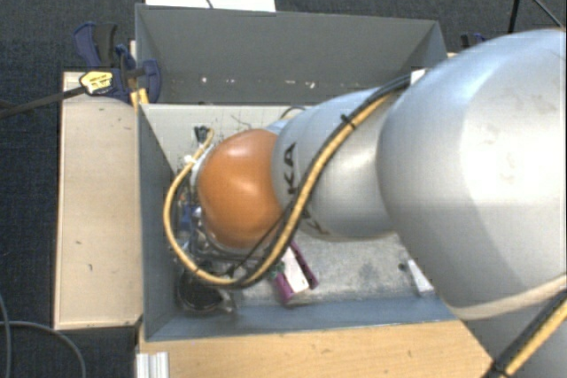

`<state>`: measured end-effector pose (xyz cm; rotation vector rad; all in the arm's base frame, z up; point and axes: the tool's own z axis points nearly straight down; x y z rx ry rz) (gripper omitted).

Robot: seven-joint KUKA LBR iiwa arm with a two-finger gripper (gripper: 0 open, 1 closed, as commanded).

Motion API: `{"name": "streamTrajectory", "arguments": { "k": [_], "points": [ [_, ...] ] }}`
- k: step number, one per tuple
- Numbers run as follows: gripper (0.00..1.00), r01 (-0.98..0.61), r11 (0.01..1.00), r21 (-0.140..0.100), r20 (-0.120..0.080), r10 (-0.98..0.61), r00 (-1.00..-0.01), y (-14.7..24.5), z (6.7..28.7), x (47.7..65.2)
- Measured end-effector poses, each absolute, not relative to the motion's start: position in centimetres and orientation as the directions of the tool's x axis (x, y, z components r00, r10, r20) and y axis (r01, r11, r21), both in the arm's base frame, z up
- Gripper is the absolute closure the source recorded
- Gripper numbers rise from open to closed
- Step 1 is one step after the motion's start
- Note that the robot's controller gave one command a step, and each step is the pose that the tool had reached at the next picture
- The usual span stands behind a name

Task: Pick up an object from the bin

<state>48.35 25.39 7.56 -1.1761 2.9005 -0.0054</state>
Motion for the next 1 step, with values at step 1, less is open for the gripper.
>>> {"name": "streamTrajectory", "arguments": {
  "k": [1],
  "points": [
    [1.00, -0.727, 0.687, -0.004, -0.011, -0.727, -0.687, 24.92, 27.25, 49.20]
  ]
}}
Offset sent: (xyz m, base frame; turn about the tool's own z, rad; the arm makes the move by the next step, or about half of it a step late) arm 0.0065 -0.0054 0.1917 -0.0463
